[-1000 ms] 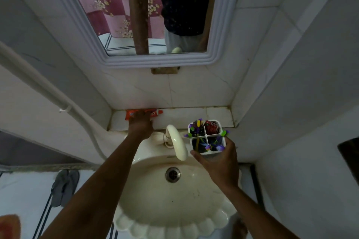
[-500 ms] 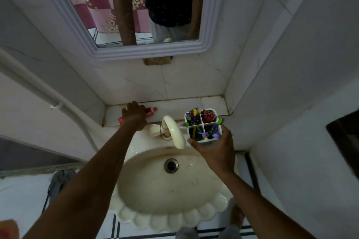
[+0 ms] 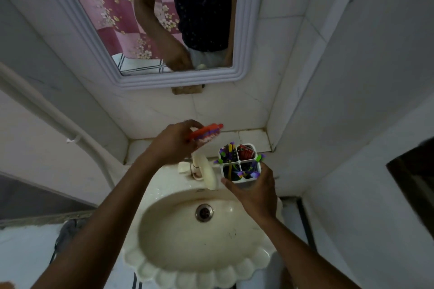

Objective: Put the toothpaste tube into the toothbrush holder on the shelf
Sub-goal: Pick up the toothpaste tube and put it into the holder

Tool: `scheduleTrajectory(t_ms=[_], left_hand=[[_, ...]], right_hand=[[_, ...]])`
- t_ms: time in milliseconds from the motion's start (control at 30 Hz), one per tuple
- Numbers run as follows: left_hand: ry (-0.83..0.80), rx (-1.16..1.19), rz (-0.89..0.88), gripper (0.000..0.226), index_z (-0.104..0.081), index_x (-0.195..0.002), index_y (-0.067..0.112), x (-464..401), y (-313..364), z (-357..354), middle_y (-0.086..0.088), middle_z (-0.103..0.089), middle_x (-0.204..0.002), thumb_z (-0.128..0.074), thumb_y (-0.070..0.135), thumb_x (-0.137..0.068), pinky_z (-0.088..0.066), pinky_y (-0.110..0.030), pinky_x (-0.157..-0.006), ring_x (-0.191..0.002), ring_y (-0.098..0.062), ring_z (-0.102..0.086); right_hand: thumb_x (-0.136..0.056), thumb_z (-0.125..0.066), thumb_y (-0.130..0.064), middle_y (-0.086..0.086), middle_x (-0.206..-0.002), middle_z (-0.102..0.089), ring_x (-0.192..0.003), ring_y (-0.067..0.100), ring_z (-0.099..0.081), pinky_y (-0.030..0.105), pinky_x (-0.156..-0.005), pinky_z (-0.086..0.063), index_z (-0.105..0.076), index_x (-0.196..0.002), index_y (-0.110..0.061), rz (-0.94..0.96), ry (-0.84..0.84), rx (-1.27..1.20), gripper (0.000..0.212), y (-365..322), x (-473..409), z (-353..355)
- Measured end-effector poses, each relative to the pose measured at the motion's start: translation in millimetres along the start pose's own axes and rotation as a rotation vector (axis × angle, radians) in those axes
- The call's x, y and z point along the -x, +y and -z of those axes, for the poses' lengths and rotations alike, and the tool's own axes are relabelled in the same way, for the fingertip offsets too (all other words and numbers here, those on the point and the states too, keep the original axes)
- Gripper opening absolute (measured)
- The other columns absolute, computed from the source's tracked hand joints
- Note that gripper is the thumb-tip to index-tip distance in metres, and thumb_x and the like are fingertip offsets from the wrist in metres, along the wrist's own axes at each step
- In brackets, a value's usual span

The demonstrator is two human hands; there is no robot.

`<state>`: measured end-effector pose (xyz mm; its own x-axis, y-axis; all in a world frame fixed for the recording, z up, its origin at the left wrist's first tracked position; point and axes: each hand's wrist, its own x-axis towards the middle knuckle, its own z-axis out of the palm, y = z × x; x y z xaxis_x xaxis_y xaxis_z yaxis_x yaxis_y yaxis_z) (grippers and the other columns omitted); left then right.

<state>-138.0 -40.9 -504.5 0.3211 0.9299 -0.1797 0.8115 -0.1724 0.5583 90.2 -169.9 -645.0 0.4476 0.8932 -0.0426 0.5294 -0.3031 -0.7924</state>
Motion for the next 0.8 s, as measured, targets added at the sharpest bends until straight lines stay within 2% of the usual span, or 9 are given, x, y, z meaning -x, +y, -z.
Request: scheduleTrajectory(t_ms=[100,200,300,400,467,533,567,633,800], left_hand=[[0.010,-0.259,-0.085,0.018,-0.075,-0.109,0.034,12.4,32.6,0.5,0.011,-0.074,-0.093,-0.079,0.035,-0.091,-0.056,-0.031,-0.066,-0.080,-0.013,-0.072],[0.031,-0.437,-0.114,0.019,-0.076,-0.104,0.033,14.8,49.7,-14.9,0.009,-0.073,-0.092,-0.081,0.040,-0.087,-0.054,-0.031,-0.068,-0.084,-0.014,-0.067],[0.020,-0.489,-0.147,0.016,-0.076,-0.105,0.027,13.9,59.7,-34.6,0.002,-0.074,-0.094,-0.075,0.036,-0.092,-0.059,-0.035,-0.073,-0.085,-0.019,-0.070],[0.015,-0.452,-0.162,0.015,-0.076,-0.099,0.021,10.3,64.3,-47.0,-0.001,-0.074,-0.091,-0.070,0.033,-0.091,-0.048,-0.031,-0.063,-0.085,-0.023,-0.070],[-0.001,-0.458,-0.143,0.015,-0.074,-0.098,0.019,7.3,64.7,-50.7,-0.002,-0.074,-0.092,-0.069,0.032,-0.090,-0.042,-0.031,-0.064,-0.086,-0.024,-0.069],[-0.018,-0.461,-0.148,0.017,-0.073,-0.101,0.020,6.0,64.7,-55.6,-0.001,-0.075,-0.096,-0.067,0.032,-0.092,-0.048,-0.034,-0.073,-0.092,-0.025,-0.070],[-0.019,-0.476,-0.166,0.019,-0.074,-0.105,0.022,5.6,64.7,-58.1,0.001,-0.077,-0.100,-0.066,0.034,-0.093,-0.050,-0.038,-0.084,-0.098,-0.024,-0.070],[-0.007,-0.539,-0.190,0.023,-0.074,-0.113,0.027,4.8,65.0,-64.0,0.003,-0.078,-0.106,-0.063,0.039,-0.097,-0.040,-0.044,-0.103,-0.111,-0.023,-0.063],[-0.065,-0.615,-0.125,0.027,-0.069,-0.120,0.025,2.2,58.5,-79.2,0.001,-0.075,-0.106,-0.060,0.042,-0.101,-0.029,-0.058,-0.115,-0.123,-0.027,-0.057]], right_hand=[[-0.053,-0.086,-0.094,-0.013,-0.131,-0.054,-0.117,0.012,-0.061,0.026,-0.077,-0.051,-0.041,-0.149,-0.031,-0.004,-0.016,0.004,0.124,0.4,1.0,1.7],[-0.052,-0.083,-0.097,-0.009,-0.134,-0.058,-0.115,0.012,-0.062,0.024,-0.074,-0.052,-0.039,-0.151,-0.032,-0.016,-0.031,-0.002,0.126,1.1,1.2,2.6],[-0.050,-0.080,-0.100,-0.008,-0.136,-0.058,-0.119,0.014,-0.063,0.032,-0.079,-0.060,-0.037,-0.153,-0.033,-0.019,-0.043,0.005,0.130,2.3,-0.9,3.9],[-0.049,-0.079,-0.102,-0.010,-0.134,-0.058,-0.119,0.014,-0.063,0.035,-0.081,-0.060,-0.036,-0.154,-0.033,-0.010,-0.055,0.020,0.132,2.9,-2.9,6.2],[-0.048,-0.078,-0.103,-0.013,-0.130,-0.056,-0.117,0.012,-0.062,0.037,-0.083,-0.061,-0.036,-0.155,-0.035,-0.005,-0.054,0.025,0.133,1.9,-3.2,6.9],[-0.049,-0.077,-0.103,-0.013,-0.131,-0.055,-0.117,0.012,-0.060,0.039,-0.083,-0.062,-0.035,-0.156,-0.035,-0.003,-0.057,0.028,0.134,1.2,-1.6,8.4],[-0.049,-0.077,-0.103,-0.012,-0.133,-0.055,-0.118,0.014,-0.060,0.039,-0.084,-0.062,-0.035,-0.156,-0.034,-0.002,-0.057,0.031,0.134,0.8,-0.8,8.8],[-0.051,-0.078,-0.102,-0.008,-0.137,-0.056,-0.122,0.017,-0.061,0.039,-0.085,-0.061,-0.035,-0.156,-0.033,0.000,-0.054,0.044,0.133,0.7,-0.4,8.7],[-0.055,-0.081,-0.097,-0.002,-0.143,-0.056,-0.126,0.021,-0.061,0.033,-0.079,-0.050,-0.036,-0.158,-0.028,0.009,-0.051,0.074,0.132,-2.7,-2.9,9.2]])
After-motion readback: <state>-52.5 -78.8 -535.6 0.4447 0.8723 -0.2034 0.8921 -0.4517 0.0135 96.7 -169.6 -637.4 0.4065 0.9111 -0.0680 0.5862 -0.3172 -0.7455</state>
